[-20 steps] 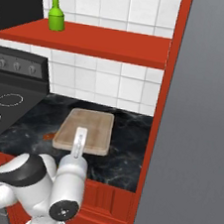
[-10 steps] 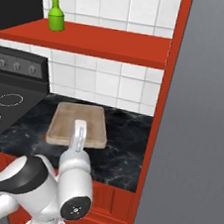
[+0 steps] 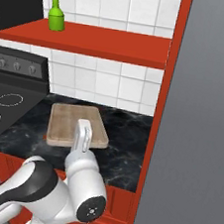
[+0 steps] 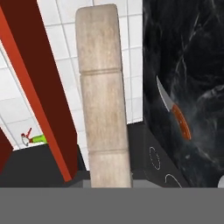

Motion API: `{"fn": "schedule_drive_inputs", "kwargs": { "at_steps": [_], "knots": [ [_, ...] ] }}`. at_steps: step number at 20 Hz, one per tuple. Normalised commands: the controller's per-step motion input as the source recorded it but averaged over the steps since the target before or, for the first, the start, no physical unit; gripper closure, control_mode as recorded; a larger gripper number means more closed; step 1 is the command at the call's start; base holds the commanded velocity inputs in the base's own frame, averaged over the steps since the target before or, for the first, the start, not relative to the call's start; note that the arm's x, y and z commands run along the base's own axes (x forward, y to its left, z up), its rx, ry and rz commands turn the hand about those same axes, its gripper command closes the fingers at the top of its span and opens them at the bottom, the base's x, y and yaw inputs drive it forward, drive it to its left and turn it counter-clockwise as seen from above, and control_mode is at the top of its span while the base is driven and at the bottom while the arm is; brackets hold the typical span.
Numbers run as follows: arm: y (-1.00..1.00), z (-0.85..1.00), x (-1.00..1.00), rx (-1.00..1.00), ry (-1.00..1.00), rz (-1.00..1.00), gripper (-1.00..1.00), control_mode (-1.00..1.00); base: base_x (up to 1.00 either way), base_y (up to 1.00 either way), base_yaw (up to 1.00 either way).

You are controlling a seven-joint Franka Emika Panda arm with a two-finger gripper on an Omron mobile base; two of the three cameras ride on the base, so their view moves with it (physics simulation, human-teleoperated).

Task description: Move the cutting board and knife to the sink. Then move spray from the shelves to the counter.

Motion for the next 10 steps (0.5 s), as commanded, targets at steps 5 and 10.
{"fn": "schedule_drive_inputs", "kwargs": {
  "at_steps": [5,10],
  "knots": [
    [0.0,0.0,0.0,0.0,0.0,0.0,1.0,-1.0,0.0,0.0,0.0],
    [0.0,0.0,0.0,0.0,0.0,0.0,1.0,-1.0,0.0,0.0,0.0]
  ]
}}
